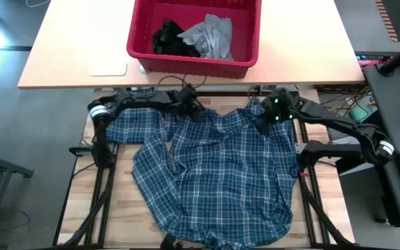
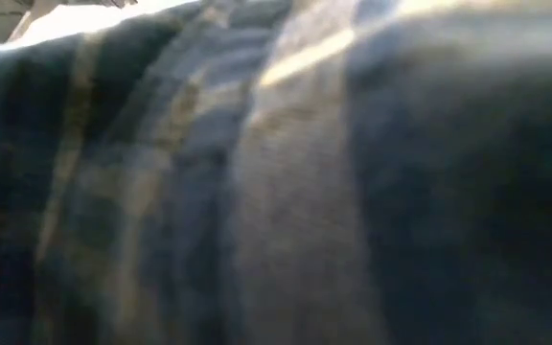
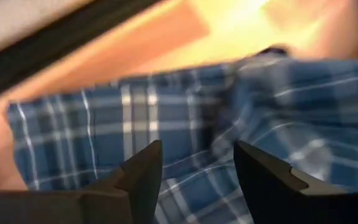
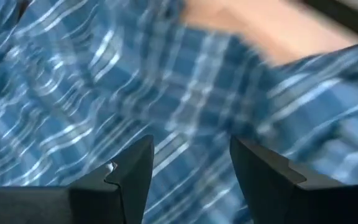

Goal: Fold Laundry from Bin
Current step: Fold the blue patterned long sleeve shirt

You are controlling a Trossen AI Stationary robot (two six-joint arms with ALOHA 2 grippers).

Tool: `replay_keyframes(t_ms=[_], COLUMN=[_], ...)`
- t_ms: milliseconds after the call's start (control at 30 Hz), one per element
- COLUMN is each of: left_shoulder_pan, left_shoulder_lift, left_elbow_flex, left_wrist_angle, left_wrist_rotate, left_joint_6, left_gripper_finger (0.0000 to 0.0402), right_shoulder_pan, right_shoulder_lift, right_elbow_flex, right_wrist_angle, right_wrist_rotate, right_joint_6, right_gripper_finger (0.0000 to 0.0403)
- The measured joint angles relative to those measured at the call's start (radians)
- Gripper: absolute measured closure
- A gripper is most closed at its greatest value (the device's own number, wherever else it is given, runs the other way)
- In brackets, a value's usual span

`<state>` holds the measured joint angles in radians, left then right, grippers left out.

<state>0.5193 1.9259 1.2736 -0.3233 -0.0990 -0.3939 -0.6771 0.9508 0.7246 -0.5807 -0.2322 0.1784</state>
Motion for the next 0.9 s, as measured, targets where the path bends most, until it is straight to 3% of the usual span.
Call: replay_keyframes(t_ms=[200,367,500,633,767,900], left_shoulder_pan=[0.046,0.106,0.157,0.184,0.193,0.144], left_shoulder_lift=[0.079,0.093,0.082,0.029,-0.086,-0.22], left_elbow_flex=[0.0,0.002,0.002,-0.002,0.0,-0.001], left_wrist_angle=[-0.003,-0.137,-0.194,-0.212,-0.208,-0.165], left_wrist_rotate=[-0.136,-0.255,-0.28,-0.282,-0.289,-0.263], left_joint_6=[-0.128,-0.252,-0.281,-0.281,-0.263,-0.136], left_gripper_finger=[0.0235,0.0245,0.0249,0.0249,0.0249,0.0249], right_shoulder_pan=[0.136,0.252,0.338,0.406,0.461,0.474], right_shoulder_lift=[0.014,0.032,0.04,0.035,0.006,-0.037], right_elbow_flex=[-0.095,-0.222,-0.339,-0.4,-0.322,-0.147], right_wrist_angle=[0.055,0.104,0.099,0.085,-0.043,-0.042], right_wrist_rotate=[-0.002,0.023,0.117,0.08,0.038,0.099], right_joint_6=[0.106,0.265,0.427,0.538,0.542,0.449], right_gripper_finger=[0.0197,0.0197,0.0197,0.0197,0.0197,0.0197])
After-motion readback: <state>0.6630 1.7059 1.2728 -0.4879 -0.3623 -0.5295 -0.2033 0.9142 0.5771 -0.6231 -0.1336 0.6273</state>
